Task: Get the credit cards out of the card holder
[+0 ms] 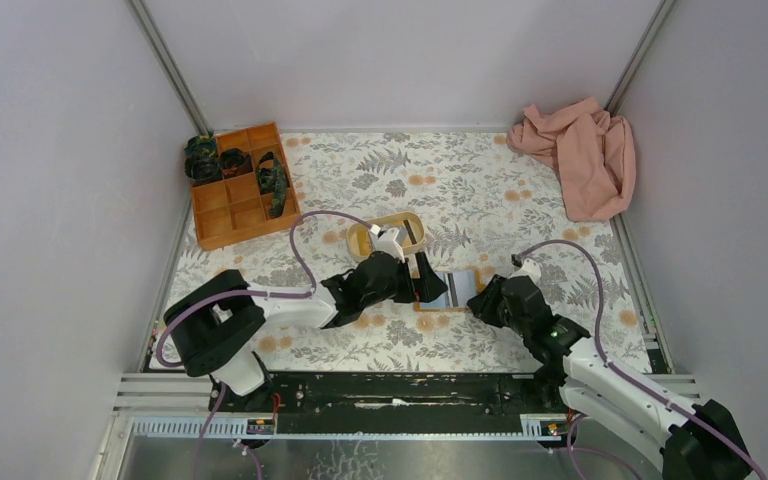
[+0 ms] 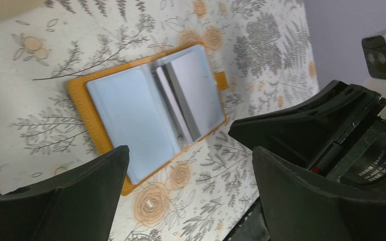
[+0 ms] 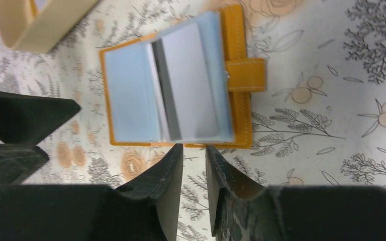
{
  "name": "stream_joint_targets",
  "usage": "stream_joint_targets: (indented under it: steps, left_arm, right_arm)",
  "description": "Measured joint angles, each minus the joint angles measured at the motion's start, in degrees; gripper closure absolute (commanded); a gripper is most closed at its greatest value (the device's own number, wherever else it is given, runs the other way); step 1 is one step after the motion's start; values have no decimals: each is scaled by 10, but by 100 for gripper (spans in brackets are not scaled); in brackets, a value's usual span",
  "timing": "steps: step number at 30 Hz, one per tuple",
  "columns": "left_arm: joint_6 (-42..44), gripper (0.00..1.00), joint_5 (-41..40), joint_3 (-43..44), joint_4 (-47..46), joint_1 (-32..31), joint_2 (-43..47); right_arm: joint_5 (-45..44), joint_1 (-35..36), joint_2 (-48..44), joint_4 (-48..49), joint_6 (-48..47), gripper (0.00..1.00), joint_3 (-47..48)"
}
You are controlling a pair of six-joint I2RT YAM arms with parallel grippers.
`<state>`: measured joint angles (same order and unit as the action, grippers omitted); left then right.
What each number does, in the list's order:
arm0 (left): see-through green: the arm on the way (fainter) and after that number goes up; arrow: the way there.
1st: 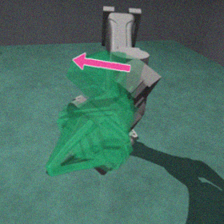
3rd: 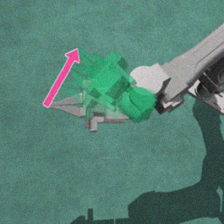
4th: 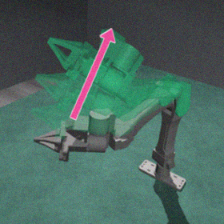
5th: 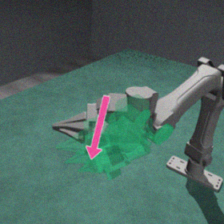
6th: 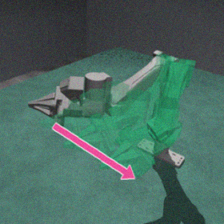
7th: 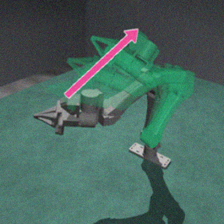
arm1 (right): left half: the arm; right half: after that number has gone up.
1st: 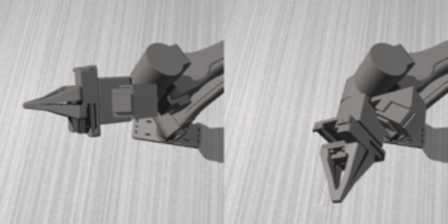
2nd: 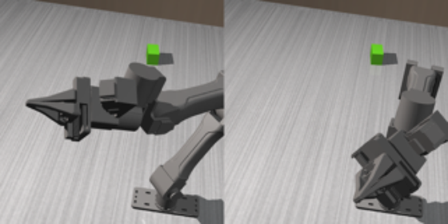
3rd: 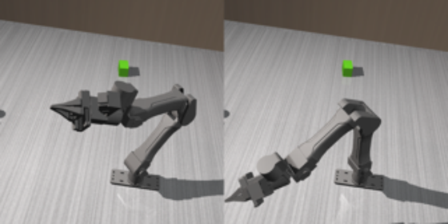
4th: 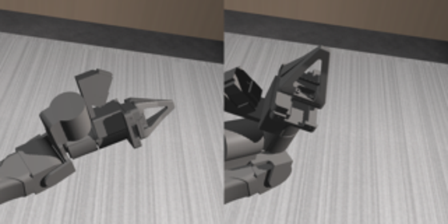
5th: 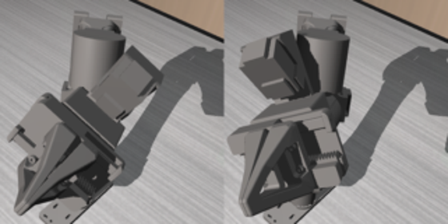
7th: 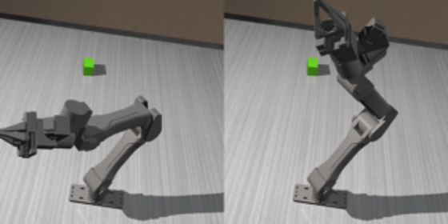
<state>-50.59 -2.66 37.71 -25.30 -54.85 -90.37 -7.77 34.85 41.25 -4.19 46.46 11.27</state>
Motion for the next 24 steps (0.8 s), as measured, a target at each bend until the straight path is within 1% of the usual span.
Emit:
stream_joint_targets:
  steps: [5, 9, 14, 18, 23, 24]
  left_arm:
    - [-17, 6, 24, -1, -38, 0, 0]
    - [-40, 6, 30, -10, -83, 0, -8]
    - [-69, 7, 46, -12, -147, 0, -61]
    - [-84, 7, 50, -12, -172, -1, -96]
    - [-90, 8, 50, -11, -192, -1, -111]
    - [-90, 9, 50, -10, -195, -1, -114]
  right_arm:
    - [-1, -3, -15, -2, -12, 69, 14]
    - [3, -33, 35, 20, -21, 70, 19]
    - [17, -68, 115, 56, -32, 70, 21]
    - [28, -73, 138, 76, -40, 70, 32]
    - [29, -75, 144, 101, -45, 70, 34]
    - [29, -75, 148, 106, -45, 70, 34]
